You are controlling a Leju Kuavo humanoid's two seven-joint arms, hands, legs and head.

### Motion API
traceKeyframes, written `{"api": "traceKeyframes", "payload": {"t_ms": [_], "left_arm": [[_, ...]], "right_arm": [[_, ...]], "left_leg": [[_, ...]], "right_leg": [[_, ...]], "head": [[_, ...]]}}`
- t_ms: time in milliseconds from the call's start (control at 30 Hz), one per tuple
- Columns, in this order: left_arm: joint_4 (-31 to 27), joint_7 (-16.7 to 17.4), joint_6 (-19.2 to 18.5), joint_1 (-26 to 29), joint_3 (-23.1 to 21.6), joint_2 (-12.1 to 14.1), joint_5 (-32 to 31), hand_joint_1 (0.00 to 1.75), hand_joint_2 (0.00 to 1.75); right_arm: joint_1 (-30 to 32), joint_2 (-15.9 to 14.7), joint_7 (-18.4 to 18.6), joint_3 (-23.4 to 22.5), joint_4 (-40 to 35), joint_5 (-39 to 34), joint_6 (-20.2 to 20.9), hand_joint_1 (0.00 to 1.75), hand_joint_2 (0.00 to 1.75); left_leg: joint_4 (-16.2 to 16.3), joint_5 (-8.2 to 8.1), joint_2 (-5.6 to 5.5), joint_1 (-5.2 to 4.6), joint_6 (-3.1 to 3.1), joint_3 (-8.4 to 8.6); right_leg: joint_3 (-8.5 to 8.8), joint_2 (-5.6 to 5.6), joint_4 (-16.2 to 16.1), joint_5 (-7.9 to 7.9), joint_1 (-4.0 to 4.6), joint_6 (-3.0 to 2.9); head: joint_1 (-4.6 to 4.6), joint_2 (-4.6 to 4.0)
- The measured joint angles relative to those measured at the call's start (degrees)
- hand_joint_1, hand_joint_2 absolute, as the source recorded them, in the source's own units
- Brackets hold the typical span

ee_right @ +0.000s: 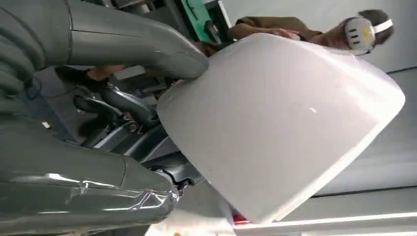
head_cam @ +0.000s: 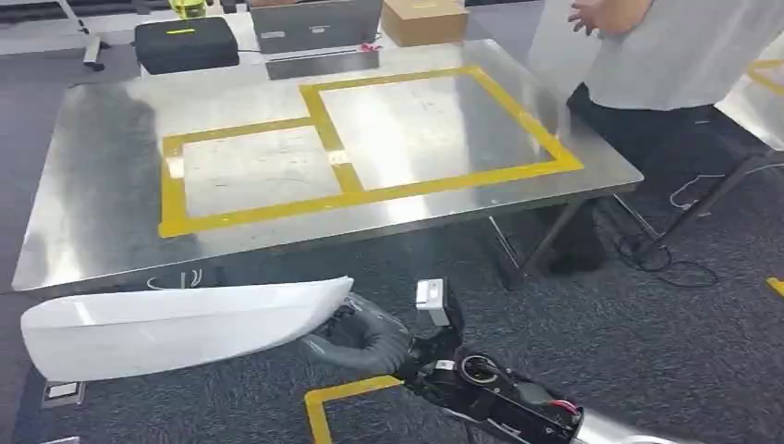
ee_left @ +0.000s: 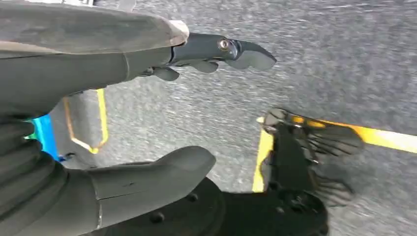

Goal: Take the parts from the cabinet and place them on the table.

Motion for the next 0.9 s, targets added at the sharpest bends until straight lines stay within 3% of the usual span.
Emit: {"api": "traceKeyframes", "payload": {"t_ms": [33, 67, 100, 133, 167, 200, 233, 300, 333, 367, 400, 500, 533, 567, 633, 667, 700, 733, 833, 867, 900], "left_arm": [[0.0, 0.0, -0.07, -0.17, 0.0, -0.04, 0.07, 0.0, 1.75], [0.0, 0.0, -0.09, -0.4, 0.02, -0.02, 0.09, 0.0, 1.75], [0.0, -0.02, -0.09, -0.42, 0.02, 0.02, 0.13, 0.0, 1.75], [0.0, 0.0, -0.09, -0.27, 0.02, 0.04, 0.3, 0.0, 1.75], [0.0, 0.0, -0.09, -0.3, 0.0, 0.07, 0.33, 0.0, 1.75], [0.0, 0.02, -0.07, -0.39, 0.0, 0.07, 0.5, 0.0, 1.75], [0.0, 0.02, -0.07, -0.53, 0.0, 0.0, 0.5, 0.0, 1.75], [0.0, 0.07, -0.04, -0.62, 0.02, -0.02, 0.68, 0.0, 1.75], [0.0, 0.09, -0.04, -0.49, 0.0, -0.07, 0.7, 0.0, 1.75], [0.0, 0.11, -0.04, -0.35, 0.0, -0.07, 0.72, 0.0, 1.75], [0.0, 0.15, -0.02, -0.3, 0.0, -0.07, 0.72, 0.0, 1.75], [0.0, 0.15, 0.26, -0.3, 0.0, 0.11, 0.72, 0.0, 1.75], [0.0, 0.15, 0.28, -0.31, 0.02, 0.18, 0.72, 0.0, 1.75], [0.0, 0.15, 0.28, -0.45, 0.02, 0.18, 0.66, 0.0, 1.75], [0.0, 0.15, 0.28, -0.36, 0.0, 0.09, 0.5, 0.0, 1.75], [0.0, 0.15, 0.28, -0.21, 0.0, 0.07, 0.48, 0.0, 1.75], [0.0, 0.15, 0.28, -0.14, 0.0, -0.04, 0.48, 0.0, 1.75], [0.0, 0.15, 0.28, -0.16, 0.0, -0.04, 0.48, 0.0, 1.75], [0.0, 0.15, 0.28, -0.34, 0.0, 0.02, 0.46, 0.0, 1.75], [0.0, 0.15, 0.28, -0.32, 0.0, 0.02, 0.46, 0.0, 1.75], [0.0, 0.15, 0.28, -0.21, 0.0, 0.02, 0.48, 0.0, 1.75]], "right_arm": [[-0.02, -0.15, 0.02, -0.02, -0.02, -0.07, -0.04, 1.75, 1.75], [-0.13, -0.15, 0.13, 0.11, -0.13, -0.15, -0.07, 1.75, 1.75], [-0.07, -0.15, 0.11, 0.15, -0.22, -0.33, -0.07, 1.75, 1.75], [-0.14, -0.22, 0.09, 0.18, -0.24, -0.55, -0.04, 1.75, 1.75], [-0.19, -0.2, 0.02, 0.2, -0.26, -0.63, 0.09, 1.75, 1.75], [-0.26, -0.2, -0.11, 0.22, -0.33, -0.7, 0.26, 1.75, 1.75], [-0.39, -0.2, -0.15, 0.2, -0.35, -0.81, 0.28, 1.75, 1.75], [-0.52, -0.2, -0.28, 0.24, -0.35, -0.9, 0.35, 1.75, 1.75], [-0.43, -0.2, -0.28, 0.24, -0.33, -0.9, 0.35, 1.75, 1.75], [-0.39, -0.2, -0.28, 0.26, -0.33, -0.9, 0.35, 1.75, 1.75], [-0.38, -0.2, -0.28, 0.31, -0.35, -0.9, 0.37, 1.75, 1.75], [-0.47, -0.2, -0.33, 0.35, -0.35, -0.9, 0.42, 1.75, 1.75], [-0.52, -0.2, -0.33, 0.35, -0.33, -0.9, 0.4, 1.75, 1.75], [-0.59, -0.2, -0.35, 0.35, -0.35, -0.9, 0.39, 1.75, 1.75], [-0.53, -0.2, -0.31, 0.42, -0.41, -0.9, 0.31, 1.75, 1.75], [-0.6, -0.2, -0.35, 0.42, -0.41, -0.9, 0.31, 1.75, 1.75], [-0.56, -0.2, -0.35, 0.42, -0.44, -0.9, 0.24, 1.75, 1.75], [-0.73, -0.2, -0.39, 0.42, -0.46, -0.9, 0.24, 1.75, 1.75], [-0.56, -0.22, -0.42, 0.42, -0.48, -0.9, 0.24, 1.75, 1.75], [-0.38, -0.26, -0.39, 0.42, -0.48, -0.9, 0.24, 1.75, 1.75], [-0.33, -0.28, -0.37, 0.42, -0.48, -0.9, 0.24, 1.75, 1.75]], "left_leg": [[0.13, -0.18, -0.08, -0.17, -0.22, 0.43], [0.07, -0.3, -0.12, -0.17, -0.56, 0.02], [-0.27, -0.46, -0.12, -0.17, -0.91, 0.02], [0.2, -0.06, -0.12, -0.41, -1.49, 0.58], [0.39, -0.12, -0.15, -0.37, -1.65, 0.7], [2.64, -0.25, -0.07, -0.24, -1.85, -0.23], [6.15, -0.8, -0.09, -0.27, -1.97, -2.43], [15.06, -4.46, -0.09, -0.23, -2.3, -8.45], [17.92, -6.1, -0.09, -0.23, -2.43, -10.75], [18.79, -6.38, -0.09, -0.23, -2.37, -12.12], [17.18, -4.88, -0.09, -0.23, -2.22, -12.23], [2.42, 5.28, -0.03, -0.27, -1.51, -7.05], [0.67, 4.67, 0.03, -0.52, -1.41, -6.72], [0.62, 2.48, 0.04, -0.71, -1.08, -6.75], [0.21, 4.06, -0.12, -0.63, -0.16, -6.4], [0.21, 4.12, -0.13, -0.46, 0.12, -5.56], [-0.1, 4.03, -0.02, -0.3, 0.37, -4.86], [-0.09, 3.79, 0.0, -0.27, 0.74, -4.36], [-0.04, 2.95, -0.02, -0.28, 0.96, -3.7], [-0.04, 2.56, -0.05, -0.28, 0.92, -3.3], [-0.03, 2.2, -0.1, -0.28, 0.82, -2.8]], "right_leg": [[-0.23, 0.01, -0.56, -1.6, 0.46, -0.15], [0.1, -0.05, -1.55, -2.16, 0.57, -0.47], [0.69, -0.07, -1.44, -1.08, 0.62, -0.77], [0.84, 0.01, -1.74, -1.19, 0.49, -1.14], [1.67, 0.25, -1.95, -1.05, 0.19, -1.34], [2.28, 0.18, -2.54, -1.07, -0.02, -1.45], [2.54, 0.1, -2.75, -1.26, -0.04, -1.76], [2.82, -0.02, -2.75, -1.69, 0.01, -2.15], [3.04, -0.01, -2.75, -2.0, 0.1, -2.26], [3.33, 0.04, -2.75, -2.29, 0.13, -2.35], [3.75, 0.12, -2.75, -2.64, 0.14, -2.31], [5.3, 0.19, -2.76, -3.9, 0.15, -1.88], [5.68, 0.21, -2.61, -4.22, 0.35, -1.55], [5.34, 0.26, -2.68, -4.45, 0.38, -1.25], [5.73, 0.21, -1.99, -4.37, 0.37, -0.45], [6.25, 0.24, -2.05, -4.79, 0.55, -0.24], [5.73, 0.04, -1.21, -5.47, 0.29, 0.14], [4.87, 0.01, 1.37, -6.34, 0.26, 0.47], [-2.67, 0.01, 14.47, -11.66, -0.09, 1.27], [-4.36, 0.01, 16.47, -12.46, -0.18, 1.34], [-4.59, 0.01, 15.61, -11.64, -0.27, 1.36]], "head": [[-0.42, 0.0], [-0.04, 0.0], [0.04, 0.0], [-0.11, 0.0], [-0.2, 0.0], [-0.39, 0.0], [-1.0, 0.0], [-1.64, 0.0], [-1.77, 0.0], [-1.99, 0.0], [-2.27, 0.0], [-3.04, 0.0], [-3.17, 0.0], [-3.3, 0.0], [-3.15, 0.0], [-2.84, 0.0], [-2.67, 0.0], [-2.54, 0.0], [-1.69, 0.0], [-1.38, 0.0], [-1.16, 0.0]]}}
